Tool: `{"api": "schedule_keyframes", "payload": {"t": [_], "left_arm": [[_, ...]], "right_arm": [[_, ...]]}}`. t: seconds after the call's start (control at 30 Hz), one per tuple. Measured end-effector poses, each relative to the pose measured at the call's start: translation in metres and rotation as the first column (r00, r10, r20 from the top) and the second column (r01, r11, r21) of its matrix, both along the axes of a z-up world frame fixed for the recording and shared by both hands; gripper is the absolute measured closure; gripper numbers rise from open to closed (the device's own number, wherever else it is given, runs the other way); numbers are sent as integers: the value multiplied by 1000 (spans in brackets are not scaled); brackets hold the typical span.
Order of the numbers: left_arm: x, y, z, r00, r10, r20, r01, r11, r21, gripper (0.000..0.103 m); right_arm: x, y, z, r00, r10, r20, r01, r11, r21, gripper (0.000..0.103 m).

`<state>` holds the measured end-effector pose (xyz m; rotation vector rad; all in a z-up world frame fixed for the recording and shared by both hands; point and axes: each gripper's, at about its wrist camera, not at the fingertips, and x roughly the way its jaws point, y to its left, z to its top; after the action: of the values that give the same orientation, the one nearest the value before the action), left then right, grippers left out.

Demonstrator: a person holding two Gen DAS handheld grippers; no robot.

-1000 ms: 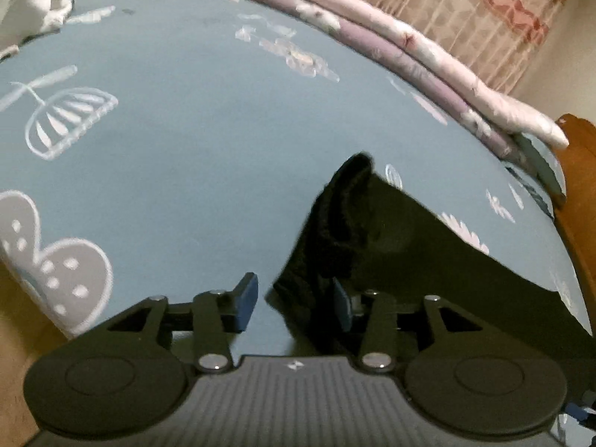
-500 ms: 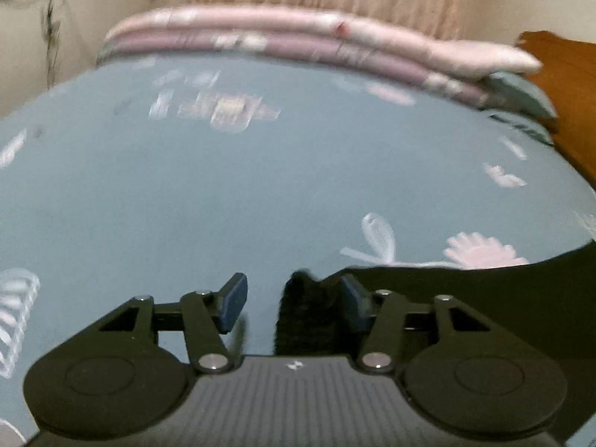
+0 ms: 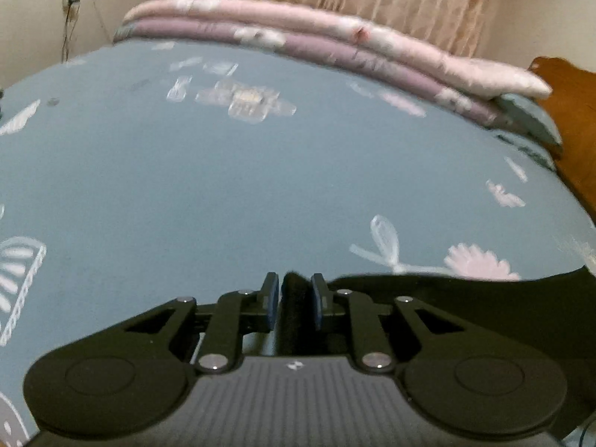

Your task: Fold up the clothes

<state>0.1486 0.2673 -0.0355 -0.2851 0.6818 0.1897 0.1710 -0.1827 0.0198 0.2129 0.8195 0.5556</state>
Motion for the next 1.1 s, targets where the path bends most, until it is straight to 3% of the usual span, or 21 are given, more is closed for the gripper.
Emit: {"api": "schedule_keyframes", "payload": {"t": [0.07, 0.17, 0.27, 0.33, 0.47, 0.6, 0.77, 0.83, 0.97, 1.1], "left_arm": [[-6, -3, 11, 1000, 18, 19, -18, 999, 32, 65], [-24, -16, 30, 999, 15, 50, -20, 996, 84, 65], [-36, -42, 38, 989, -136, 54, 135, 990, 29, 64], [-40, -65, 32, 969, -246, 22, 246, 969, -13, 64], [-36, -98, 0, 930, -364, -53, 361, 931, -56, 63], [-17, -100, -28, 936, -329, -124, 327, 944, -31, 65], [-9, -93, -23, 949, -289, -123, 286, 957, -40, 63], [-12, -101, -13, 942, -314, -114, 316, 949, -7, 62], [-10, -111, -4, 917, -394, -55, 395, 919, -1, 54], [0, -107, -11, 919, -387, -76, 387, 922, -20, 54]], "right_arm": [[-6, 2, 0, 1000, 12, 3, -12, 1000, -2, 0], [-15, -1, -2, 1000, 12, -4, -12, 1000, 15, 0], [-23, 0, -7, 1000, 22, -14, -21, 999, 50, 0], [-29, 4, -12, 999, 40, -23, -38, 996, 78, 0], [-27, 16, -30, 994, 105, -42, -100, 990, 104, 0], [-17, 32, -50, 992, 122, -22, -123, 992, -2, 0], [-4, 37, -56, 992, 123, 4, -123, 992, -37, 0], [-1, 39, -50, 993, 118, -13, -119, 992, -48, 0], [-2, 52, -36, 986, 160, 39, -155, 980, -123, 0], [7, 74, -31, 974, 217, 72, -199, 960, -196, 0]]}}
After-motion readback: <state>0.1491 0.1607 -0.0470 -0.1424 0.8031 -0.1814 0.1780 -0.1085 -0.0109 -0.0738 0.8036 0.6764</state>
